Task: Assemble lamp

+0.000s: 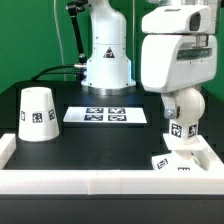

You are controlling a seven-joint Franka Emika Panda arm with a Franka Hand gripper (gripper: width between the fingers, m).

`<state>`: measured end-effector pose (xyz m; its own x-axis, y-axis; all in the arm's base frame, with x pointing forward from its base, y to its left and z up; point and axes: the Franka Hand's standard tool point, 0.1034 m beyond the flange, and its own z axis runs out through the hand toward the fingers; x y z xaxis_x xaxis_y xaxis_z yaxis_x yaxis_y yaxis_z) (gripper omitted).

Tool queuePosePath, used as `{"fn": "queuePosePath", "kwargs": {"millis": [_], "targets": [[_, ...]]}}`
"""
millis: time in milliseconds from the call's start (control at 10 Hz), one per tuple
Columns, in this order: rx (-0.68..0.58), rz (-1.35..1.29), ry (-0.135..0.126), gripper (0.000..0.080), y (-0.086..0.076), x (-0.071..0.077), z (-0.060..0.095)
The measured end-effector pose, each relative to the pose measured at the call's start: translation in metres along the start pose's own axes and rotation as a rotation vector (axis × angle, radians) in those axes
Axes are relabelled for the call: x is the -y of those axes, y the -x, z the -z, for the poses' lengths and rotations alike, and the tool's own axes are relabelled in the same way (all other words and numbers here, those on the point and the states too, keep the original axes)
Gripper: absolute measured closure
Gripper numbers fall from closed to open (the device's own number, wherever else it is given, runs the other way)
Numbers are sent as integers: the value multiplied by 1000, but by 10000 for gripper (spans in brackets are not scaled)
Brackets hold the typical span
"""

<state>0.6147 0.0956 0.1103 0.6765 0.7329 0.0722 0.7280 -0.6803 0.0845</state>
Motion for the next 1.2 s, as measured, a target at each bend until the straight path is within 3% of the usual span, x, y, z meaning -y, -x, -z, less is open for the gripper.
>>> {"fn": "queuePosePath", "kwargs": {"millis": [300, 700, 1200], "targets": [[-4, -299, 2, 222, -2, -2, 1], [-10, -509, 6, 222, -2, -4, 2], [-2, -1042, 7, 222, 2, -5, 2]]}}
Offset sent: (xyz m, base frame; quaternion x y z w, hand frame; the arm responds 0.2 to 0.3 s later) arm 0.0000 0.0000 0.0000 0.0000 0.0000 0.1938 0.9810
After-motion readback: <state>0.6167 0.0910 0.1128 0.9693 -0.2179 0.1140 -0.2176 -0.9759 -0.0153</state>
